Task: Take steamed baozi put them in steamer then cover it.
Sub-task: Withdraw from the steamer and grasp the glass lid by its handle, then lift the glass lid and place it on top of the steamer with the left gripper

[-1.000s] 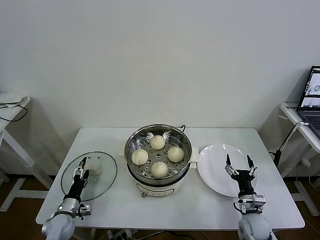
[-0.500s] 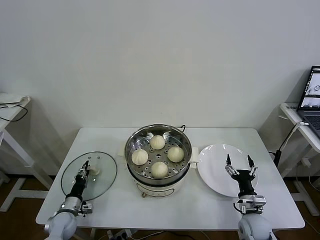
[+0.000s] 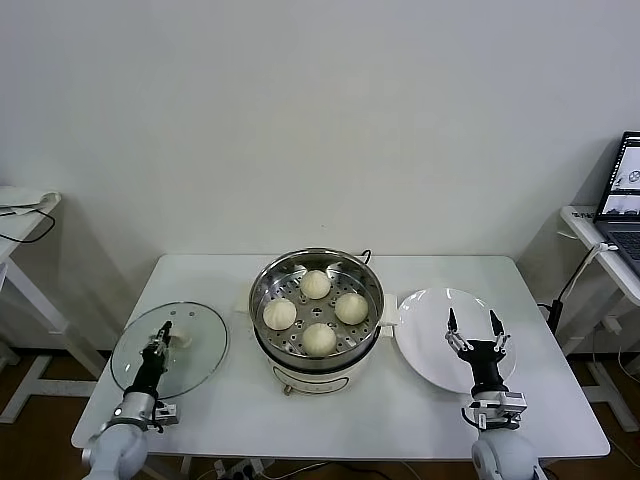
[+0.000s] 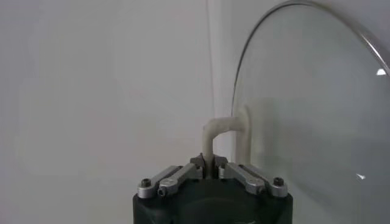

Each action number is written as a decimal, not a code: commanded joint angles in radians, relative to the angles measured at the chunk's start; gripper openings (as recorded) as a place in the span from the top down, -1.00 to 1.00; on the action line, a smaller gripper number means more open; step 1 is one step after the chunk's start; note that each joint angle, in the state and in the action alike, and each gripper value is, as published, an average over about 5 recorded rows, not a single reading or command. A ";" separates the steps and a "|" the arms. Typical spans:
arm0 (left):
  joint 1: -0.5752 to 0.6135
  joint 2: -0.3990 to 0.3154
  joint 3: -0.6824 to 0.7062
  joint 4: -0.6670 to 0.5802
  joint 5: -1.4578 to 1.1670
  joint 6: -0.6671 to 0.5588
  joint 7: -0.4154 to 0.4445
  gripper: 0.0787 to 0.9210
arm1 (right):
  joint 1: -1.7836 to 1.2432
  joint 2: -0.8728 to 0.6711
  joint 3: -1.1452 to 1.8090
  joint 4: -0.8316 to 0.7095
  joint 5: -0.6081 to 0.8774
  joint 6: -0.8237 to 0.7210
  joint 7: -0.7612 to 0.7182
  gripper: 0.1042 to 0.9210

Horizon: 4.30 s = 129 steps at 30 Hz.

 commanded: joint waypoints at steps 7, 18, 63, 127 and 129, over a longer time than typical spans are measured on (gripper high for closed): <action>0.099 0.046 -0.152 -0.589 -0.054 0.058 0.071 0.72 | -0.002 0.021 0.001 0.000 -0.012 0.004 -0.002 -0.76; 0.068 0.043 0.252 -0.930 -0.067 0.296 0.293 0.72 | -0.005 0.045 0.006 -0.008 -0.016 0.007 -0.004 -0.76; -0.233 -0.210 0.737 -0.498 0.268 0.667 0.615 0.72 | 0.010 0.094 0.016 -0.066 -0.020 0.012 -0.012 -0.76; -0.160 -0.216 0.688 -0.554 0.272 0.644 0.606 0.12 | 0.019 0.089 0.014 -0.070 -0.024 0.011 -0.016 -0.76; -0.147 -0.203 0.686 -0.585 0.266 0.645 0.610 -0.03 | 0.020 0.090 0.013 -0.070 -0.025 0.011 -0.016 -0.76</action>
